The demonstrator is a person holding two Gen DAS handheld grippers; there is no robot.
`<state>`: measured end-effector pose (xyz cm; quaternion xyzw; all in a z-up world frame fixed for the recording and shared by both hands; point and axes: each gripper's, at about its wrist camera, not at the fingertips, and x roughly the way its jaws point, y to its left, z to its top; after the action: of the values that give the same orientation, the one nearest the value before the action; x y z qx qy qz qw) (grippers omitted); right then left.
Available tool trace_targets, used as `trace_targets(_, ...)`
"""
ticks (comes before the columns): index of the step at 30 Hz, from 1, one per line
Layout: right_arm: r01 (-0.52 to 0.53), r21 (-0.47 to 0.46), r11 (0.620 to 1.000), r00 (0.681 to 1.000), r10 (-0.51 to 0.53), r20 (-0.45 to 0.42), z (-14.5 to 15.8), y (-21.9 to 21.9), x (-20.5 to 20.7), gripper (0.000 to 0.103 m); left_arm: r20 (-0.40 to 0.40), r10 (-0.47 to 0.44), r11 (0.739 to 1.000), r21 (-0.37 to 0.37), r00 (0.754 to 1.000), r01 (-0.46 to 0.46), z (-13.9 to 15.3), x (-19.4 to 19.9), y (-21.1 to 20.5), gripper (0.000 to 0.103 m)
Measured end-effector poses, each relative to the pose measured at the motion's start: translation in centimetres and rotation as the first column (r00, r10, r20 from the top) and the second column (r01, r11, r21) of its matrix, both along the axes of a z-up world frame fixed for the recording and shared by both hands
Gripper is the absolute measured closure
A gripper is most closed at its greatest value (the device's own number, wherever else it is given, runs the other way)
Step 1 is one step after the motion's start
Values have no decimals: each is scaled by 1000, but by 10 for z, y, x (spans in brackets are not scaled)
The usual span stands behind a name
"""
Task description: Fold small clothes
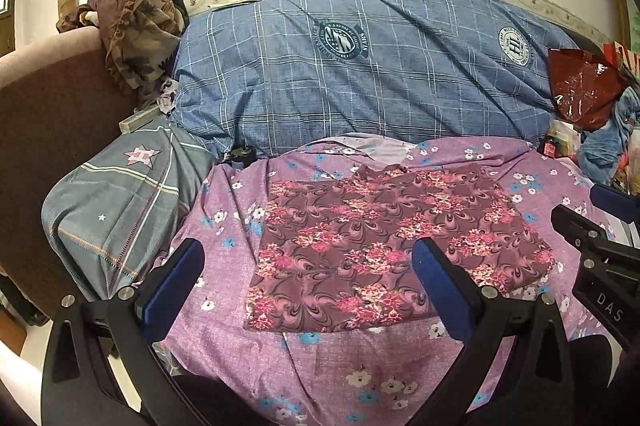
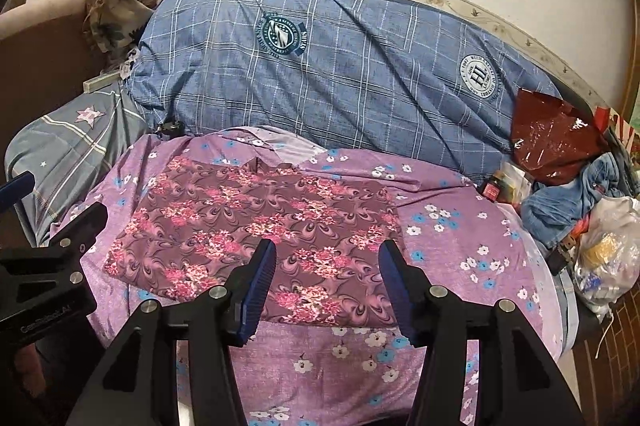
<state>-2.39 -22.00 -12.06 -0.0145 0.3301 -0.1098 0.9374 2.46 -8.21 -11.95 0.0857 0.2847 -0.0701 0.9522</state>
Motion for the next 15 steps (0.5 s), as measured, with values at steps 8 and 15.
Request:
trace_targets(8, 18, 15, 1000, 1000, -17, -13, -13, -15, 3, 47, -12, -21, 999, 45, 1000, 22, -8, 2, -22, 0)
trace_targets(15, 34, 30, 999, 999, -33, -39, -25, -30, 8, 47, -48, -51, 996, 70, 998, 55, -21, 11, -44, 0)
